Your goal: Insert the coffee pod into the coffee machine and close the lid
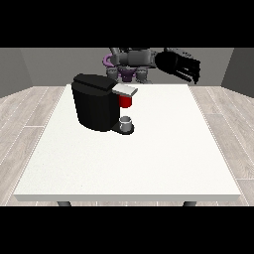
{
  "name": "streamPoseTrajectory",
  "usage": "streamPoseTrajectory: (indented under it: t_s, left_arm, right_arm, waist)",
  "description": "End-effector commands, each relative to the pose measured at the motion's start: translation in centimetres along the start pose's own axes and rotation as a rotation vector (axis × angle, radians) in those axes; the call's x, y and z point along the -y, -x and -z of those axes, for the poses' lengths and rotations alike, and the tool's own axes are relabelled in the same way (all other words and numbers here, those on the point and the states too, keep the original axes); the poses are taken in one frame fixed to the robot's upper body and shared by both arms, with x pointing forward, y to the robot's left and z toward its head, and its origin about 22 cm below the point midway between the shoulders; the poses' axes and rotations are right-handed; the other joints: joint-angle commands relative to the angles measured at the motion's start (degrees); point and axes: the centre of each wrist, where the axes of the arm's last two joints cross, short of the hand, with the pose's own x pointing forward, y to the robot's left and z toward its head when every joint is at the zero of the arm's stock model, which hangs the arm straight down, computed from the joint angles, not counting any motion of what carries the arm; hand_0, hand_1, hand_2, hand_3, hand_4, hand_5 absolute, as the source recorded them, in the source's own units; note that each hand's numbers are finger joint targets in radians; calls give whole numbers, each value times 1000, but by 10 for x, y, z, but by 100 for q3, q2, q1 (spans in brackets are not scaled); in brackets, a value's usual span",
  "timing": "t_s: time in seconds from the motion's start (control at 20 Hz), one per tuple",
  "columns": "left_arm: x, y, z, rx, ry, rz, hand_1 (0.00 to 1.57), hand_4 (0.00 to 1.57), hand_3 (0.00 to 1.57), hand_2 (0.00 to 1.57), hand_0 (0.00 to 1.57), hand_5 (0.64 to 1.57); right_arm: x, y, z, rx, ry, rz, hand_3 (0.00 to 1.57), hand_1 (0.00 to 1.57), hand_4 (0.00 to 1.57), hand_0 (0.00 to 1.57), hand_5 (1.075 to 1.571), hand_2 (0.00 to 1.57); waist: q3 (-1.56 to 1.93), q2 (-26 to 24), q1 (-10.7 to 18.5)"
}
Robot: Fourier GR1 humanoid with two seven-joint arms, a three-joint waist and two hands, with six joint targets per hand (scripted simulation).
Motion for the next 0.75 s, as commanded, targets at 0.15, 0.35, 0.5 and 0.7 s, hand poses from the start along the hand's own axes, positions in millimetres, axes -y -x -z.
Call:
streamPoseTrajectory:
  t_s: [0.15,0.35,0.5,0.7]
  left_arm:
    - [-10,11,-15,3,-31,-32,0,318,0,0,0,1571]
    - [-3,19,-20,-29,-61,0,0,322,0,0,0,1571]
    - [-23,35,-42,-114,-95,-56,0,258,0,0,0,1571]
    - [-19,51,-62,-201,-160,-43,0,266,0,0,0,1571]
  right_arm:
    - [-10,-10,14,49,-40,51,0,0,0,0,1571,0]
    - [-66,5,-6,132,-142,96,0,0,0,0,1571,0]
    - [-81,20,-19,157,-221,135,0,0,219,0,1571,0]
    - [-129,45,-49,109,-299,205,0,0,259,0,1571,0]
  waist:
    - [-6,-45,-145]
    - [-4,-277,-650]
    - [-3,-597,-960]
    - [-3,-1138,-1326]
